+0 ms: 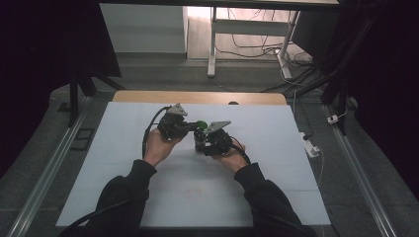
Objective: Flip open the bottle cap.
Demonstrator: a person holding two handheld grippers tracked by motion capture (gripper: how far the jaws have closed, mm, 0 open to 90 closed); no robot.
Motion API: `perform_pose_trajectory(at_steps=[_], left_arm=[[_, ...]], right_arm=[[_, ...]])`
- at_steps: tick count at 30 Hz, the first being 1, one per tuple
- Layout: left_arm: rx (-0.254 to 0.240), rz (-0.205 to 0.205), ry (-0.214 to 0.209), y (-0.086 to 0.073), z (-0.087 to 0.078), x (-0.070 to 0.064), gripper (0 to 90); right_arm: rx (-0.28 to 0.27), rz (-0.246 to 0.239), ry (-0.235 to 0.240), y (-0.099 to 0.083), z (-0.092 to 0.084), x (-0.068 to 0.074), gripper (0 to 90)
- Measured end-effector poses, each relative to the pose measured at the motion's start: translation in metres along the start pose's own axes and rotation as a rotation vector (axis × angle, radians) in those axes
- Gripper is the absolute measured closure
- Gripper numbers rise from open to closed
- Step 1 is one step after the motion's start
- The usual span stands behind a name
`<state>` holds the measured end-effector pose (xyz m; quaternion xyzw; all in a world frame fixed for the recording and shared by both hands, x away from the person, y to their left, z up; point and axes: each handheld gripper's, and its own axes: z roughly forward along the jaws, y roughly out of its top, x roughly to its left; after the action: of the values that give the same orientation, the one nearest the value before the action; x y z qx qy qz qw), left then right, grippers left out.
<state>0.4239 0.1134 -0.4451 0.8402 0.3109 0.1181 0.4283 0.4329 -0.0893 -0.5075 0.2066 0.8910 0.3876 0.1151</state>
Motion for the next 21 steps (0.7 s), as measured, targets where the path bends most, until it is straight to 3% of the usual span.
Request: perform_pose_trajectory(at_steps=[5,15,18,21], left_arm=[[-0.001,-0.014,0.006,-0.001,-0.001,0.006,88.8],[0.003,-0.001,-0.008,-0.007,-0.009,0.001,84.7],[-0.006,-0.007,-0.014,-0.009,-0.015,0.000,79.6],[-0.004,-0.009,-0.025,-0.013,-0.020,-0.003,76.9]], right_arm=[[-0.003,0.001,0.003,0.000,0.000,-0.001,52.8],[-0.001,0.011,-0.005,0.000,0.000,0.000,51.8],[-0.013,0.029,-0.011,0.001,-0.001,0.001,43.1],[-0.026,0.034,-0.014,0.002,-0.004,0.002,40.2]])
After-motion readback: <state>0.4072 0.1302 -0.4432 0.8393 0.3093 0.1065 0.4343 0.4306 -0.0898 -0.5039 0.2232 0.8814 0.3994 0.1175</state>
